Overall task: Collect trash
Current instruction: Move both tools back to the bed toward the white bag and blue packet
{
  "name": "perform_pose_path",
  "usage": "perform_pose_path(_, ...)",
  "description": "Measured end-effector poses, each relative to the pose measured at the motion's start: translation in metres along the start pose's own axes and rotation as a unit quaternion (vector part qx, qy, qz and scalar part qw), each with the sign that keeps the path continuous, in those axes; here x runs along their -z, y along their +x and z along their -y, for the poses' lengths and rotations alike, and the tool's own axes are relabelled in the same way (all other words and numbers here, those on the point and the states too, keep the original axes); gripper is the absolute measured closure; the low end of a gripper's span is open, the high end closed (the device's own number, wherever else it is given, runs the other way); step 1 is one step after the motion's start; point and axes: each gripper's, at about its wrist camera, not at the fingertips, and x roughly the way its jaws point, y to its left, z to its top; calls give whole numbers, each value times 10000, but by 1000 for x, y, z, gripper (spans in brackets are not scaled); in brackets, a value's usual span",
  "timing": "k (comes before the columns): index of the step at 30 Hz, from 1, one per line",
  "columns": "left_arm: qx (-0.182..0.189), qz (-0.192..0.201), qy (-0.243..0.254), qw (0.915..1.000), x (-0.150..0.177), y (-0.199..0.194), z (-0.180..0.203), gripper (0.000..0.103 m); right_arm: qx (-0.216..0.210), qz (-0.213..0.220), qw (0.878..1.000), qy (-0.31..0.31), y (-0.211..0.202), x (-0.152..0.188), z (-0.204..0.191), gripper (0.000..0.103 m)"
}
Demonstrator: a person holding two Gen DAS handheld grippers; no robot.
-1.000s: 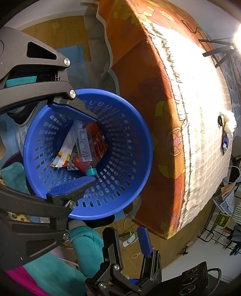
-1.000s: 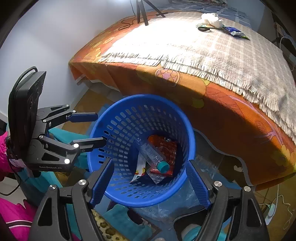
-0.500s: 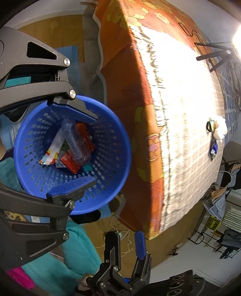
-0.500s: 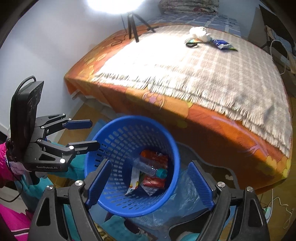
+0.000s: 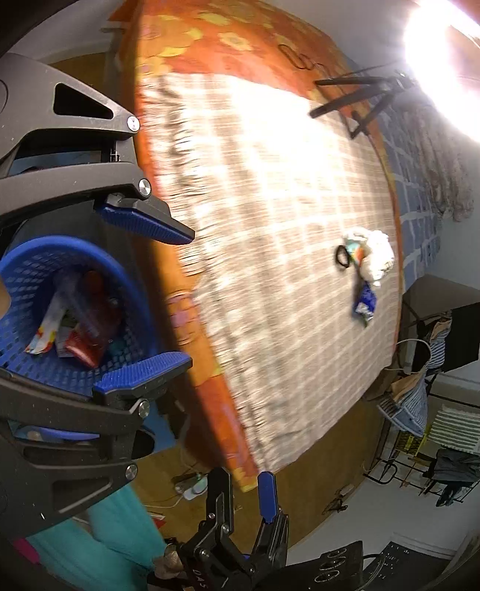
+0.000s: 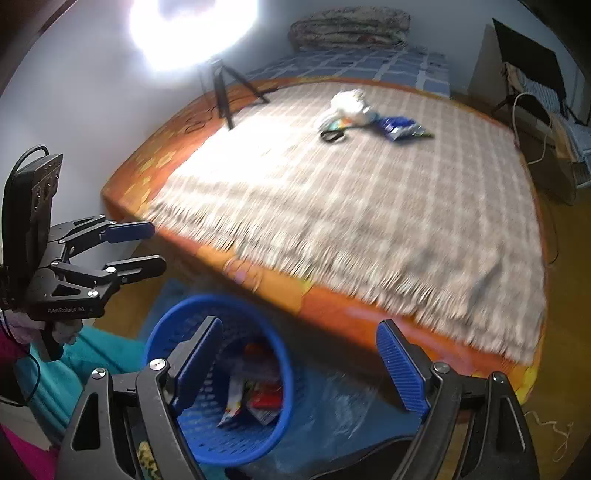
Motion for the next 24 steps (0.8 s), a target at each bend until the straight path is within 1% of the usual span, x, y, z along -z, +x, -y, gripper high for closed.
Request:
perform_pose_path(9, -194, 263, 5, 9995, -78, 28, -24, 41, 320, 423, 9981, 310, 3, -64, 49, 16)
perform_pose_path(14, -71, 286, -360, 9989, -127, 58, -44, 41, 379, 565, 9960, 576, 19, -97, 77, 16)
perform_pose_path(19, -89, 243, -456, 9986, -171, 92, -57, 41, 350, 631, 9938, 845, 42, -132, 106, 16)
perform_pose_path(21, -26, 213, -620, 9978, -192, 107, -64, 40, 317, 645, 9923, 1005, 54, -144, 118, 16)
perform_pose_path(24, 18, 297, -886, 9956, -218, 123, -75, 40, 235, 673, 9898, 1237, 69, -160, 132, 16)
